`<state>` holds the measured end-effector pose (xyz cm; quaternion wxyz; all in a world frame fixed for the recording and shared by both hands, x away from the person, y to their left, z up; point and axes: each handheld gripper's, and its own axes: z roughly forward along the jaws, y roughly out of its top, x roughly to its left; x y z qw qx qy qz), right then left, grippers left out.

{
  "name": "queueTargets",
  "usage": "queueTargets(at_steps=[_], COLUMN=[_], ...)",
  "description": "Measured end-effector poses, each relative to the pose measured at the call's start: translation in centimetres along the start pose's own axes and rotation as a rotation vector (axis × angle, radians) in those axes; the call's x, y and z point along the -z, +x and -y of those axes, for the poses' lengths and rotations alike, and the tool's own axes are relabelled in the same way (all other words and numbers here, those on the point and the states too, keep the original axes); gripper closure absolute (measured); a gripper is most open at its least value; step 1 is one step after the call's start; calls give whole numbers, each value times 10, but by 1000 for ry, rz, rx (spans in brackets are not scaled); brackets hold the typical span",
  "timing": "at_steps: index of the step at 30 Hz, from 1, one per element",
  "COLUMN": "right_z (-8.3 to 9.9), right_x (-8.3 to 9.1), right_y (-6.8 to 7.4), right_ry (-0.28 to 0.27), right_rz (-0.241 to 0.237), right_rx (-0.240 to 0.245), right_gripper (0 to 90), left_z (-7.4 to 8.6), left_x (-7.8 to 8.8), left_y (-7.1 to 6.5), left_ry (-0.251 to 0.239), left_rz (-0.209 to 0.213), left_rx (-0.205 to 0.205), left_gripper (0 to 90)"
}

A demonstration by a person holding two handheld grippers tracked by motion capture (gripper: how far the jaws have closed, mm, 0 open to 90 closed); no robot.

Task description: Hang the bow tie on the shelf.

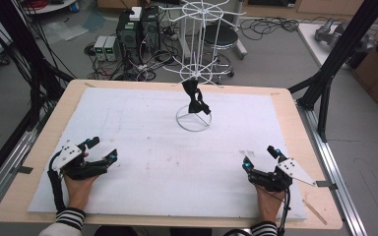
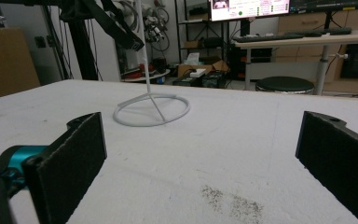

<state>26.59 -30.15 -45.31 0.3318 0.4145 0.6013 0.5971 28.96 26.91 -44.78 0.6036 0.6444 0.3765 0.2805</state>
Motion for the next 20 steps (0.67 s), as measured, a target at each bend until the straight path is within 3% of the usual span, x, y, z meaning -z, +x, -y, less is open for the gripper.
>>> queueTargets(at_steps=[3,5,9,17,20], right_z=[0,0,0,0,0], right_x=[0,0,0,-1,-1], right_y=[0,0,0,0,0], right_ry=[2,3,3,4,6], right_rz=[1,-2,2,6,11], right_rx=[2,0,-3,5,10], right_gripper=[7,7,7,7,7], left_z=[0,2,3,5,6], left_x=[2,2,2,5,8], left_y=[1,2,3,2,0], left_ry=[-21,-25,-26,-61,-91], left_rz=[-4,17,20,-7,-9], left_rx=[-12,10,12,8,-11], left_gripper=[127,125,109,91,91])
